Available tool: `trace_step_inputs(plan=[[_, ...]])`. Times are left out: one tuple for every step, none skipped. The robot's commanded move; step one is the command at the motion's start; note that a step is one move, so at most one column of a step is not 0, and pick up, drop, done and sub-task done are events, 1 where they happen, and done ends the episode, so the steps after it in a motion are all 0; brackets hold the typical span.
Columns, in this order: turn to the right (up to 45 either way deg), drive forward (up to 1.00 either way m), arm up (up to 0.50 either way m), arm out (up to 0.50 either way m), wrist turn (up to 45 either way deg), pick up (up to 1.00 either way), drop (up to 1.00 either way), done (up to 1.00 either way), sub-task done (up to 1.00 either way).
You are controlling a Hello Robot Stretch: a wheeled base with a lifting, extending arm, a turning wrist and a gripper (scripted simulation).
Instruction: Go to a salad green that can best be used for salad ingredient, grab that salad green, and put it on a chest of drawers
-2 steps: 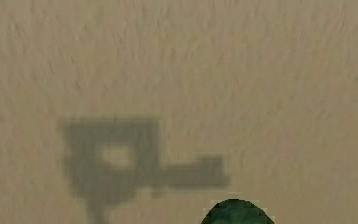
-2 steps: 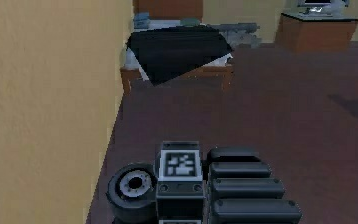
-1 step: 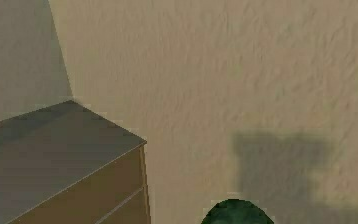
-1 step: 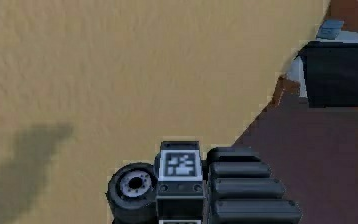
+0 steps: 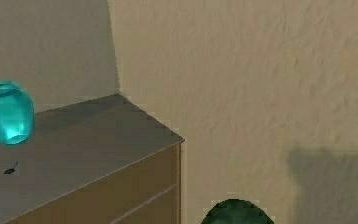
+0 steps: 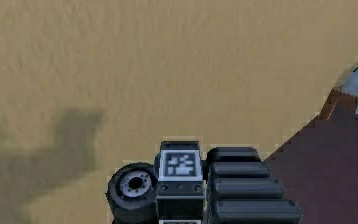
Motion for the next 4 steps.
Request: trace_step_inputs(plan=[[45.0, 0.0, 0.0, 0.0, 0.0, 0.0, 0.0, 0.0, 0.0], [45.0, 0.0, 0.0, 0.0, 0.0, 0.0, 0.0, 0.0, 0.0], [27.0, 0.0, 0.0, 0.0, 0.0, 0.0, 0.0, 0.0, 0.0], [-45.0, 0.0, 0.0, 0.0, 0.0, 0.0, 0.0, 0.0, 0.0]])
